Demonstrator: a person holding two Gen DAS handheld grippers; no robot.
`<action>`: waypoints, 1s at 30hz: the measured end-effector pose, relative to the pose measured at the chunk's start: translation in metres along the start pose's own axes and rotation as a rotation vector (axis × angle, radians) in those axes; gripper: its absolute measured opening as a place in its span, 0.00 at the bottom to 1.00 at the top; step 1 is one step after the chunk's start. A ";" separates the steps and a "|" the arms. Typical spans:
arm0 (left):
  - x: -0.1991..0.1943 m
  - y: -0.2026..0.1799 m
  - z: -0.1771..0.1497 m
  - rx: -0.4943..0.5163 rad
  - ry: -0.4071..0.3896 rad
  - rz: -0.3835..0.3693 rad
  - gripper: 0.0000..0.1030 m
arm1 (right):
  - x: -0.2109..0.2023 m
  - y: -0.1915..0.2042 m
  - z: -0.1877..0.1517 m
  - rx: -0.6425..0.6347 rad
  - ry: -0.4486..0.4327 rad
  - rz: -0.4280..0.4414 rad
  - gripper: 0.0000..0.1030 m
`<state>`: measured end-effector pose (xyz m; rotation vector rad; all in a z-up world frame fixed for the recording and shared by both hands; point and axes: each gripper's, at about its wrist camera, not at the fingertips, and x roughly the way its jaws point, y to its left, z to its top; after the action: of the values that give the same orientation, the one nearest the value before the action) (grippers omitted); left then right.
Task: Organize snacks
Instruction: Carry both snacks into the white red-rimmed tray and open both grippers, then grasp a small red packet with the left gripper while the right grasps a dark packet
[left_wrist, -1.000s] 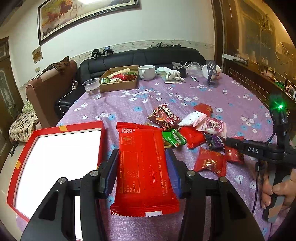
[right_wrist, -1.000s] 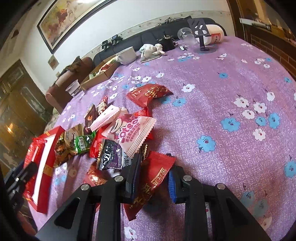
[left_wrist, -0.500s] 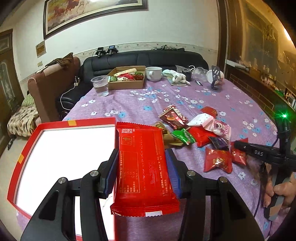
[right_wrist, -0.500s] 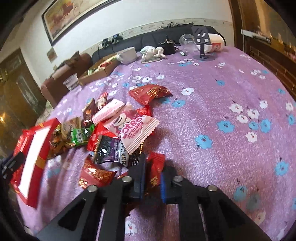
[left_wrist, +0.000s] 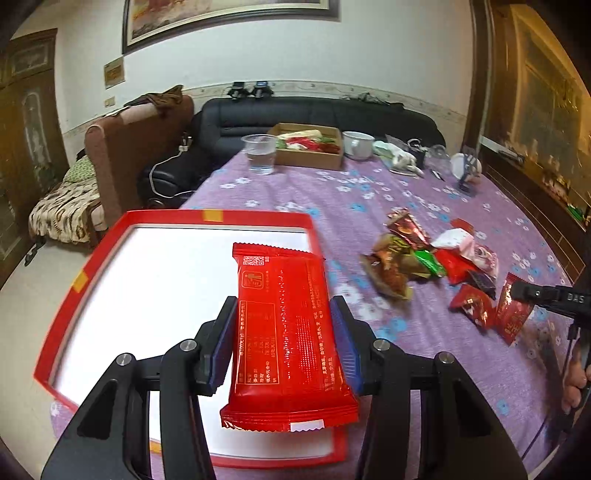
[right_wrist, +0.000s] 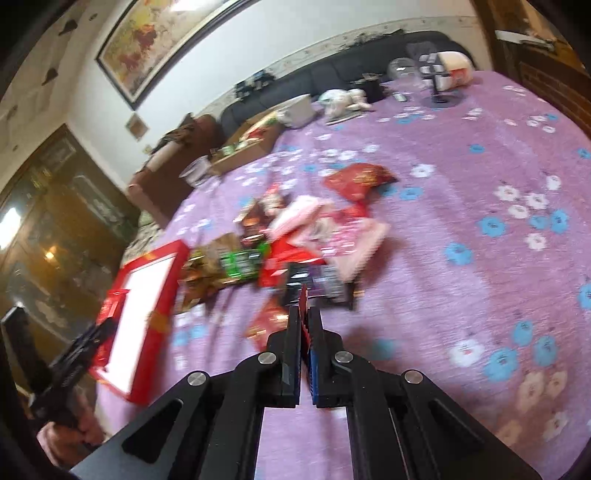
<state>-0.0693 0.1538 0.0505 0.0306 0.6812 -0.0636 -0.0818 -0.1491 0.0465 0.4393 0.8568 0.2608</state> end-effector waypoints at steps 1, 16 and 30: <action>0.000 0.004 0.001 -0.004 -0.002 0.004 0.46 | 0.002 0.009 0.000 -0.010 0.009 0.028 0.03; 0.014 0.050 -0.014 -0.058 0.070 0.069 0.47 | 0.101 0.150 -0.004 -0.053 0.251 0.434 0.03; 0.009 0.068 -0.012 -0.078 0.057 0.191 0.63 | 0.123 0.177 0.009 -0.033 0.254 0.580 0.33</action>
<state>-0.0654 0.2215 0.0356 0.0229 0.7340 0.1475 -0.0059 0.0522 0.0529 0.6274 0.9568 0.8785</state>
